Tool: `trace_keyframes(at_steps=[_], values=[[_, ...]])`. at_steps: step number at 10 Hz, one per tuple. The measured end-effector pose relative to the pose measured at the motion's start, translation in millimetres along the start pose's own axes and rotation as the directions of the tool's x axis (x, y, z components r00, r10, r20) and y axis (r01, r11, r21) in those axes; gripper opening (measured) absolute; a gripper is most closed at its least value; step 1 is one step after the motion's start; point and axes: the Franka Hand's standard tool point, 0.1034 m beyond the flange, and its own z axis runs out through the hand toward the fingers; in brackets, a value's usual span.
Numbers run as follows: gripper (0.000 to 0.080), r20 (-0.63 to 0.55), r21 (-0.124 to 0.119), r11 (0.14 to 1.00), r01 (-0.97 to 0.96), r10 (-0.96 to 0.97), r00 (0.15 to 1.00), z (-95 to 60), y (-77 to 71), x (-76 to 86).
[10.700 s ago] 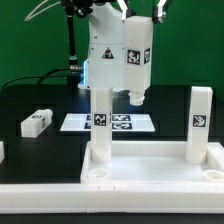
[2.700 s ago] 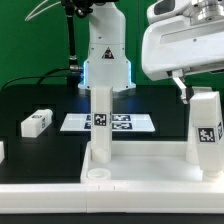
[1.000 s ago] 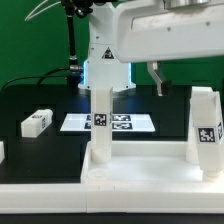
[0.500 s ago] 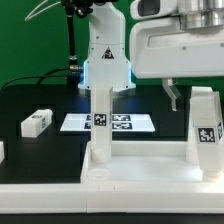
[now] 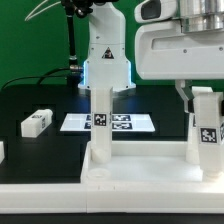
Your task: Assemble desk
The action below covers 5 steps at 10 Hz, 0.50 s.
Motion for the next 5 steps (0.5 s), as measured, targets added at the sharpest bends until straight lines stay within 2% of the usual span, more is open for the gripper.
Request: trace_keyframes(at_steps=[1,3,4,5], values=[[0.0288,0.0,0.0,0.997,-0.08,0.08,0.997,0.1,0.1,0.0],[0.0288,0.001,-0.001,0.984,-0.18,0.18,0.984,0.3,0.3,-0.3],[0.0288,0.002,-0.003,0.933,-0.36,0.36,0.933,0.6,-0.8,-2.4],[0.0288,0.002,-0.003,0.89,-0.456,0.456,0.89,0.8,-1.5,-3.6]])
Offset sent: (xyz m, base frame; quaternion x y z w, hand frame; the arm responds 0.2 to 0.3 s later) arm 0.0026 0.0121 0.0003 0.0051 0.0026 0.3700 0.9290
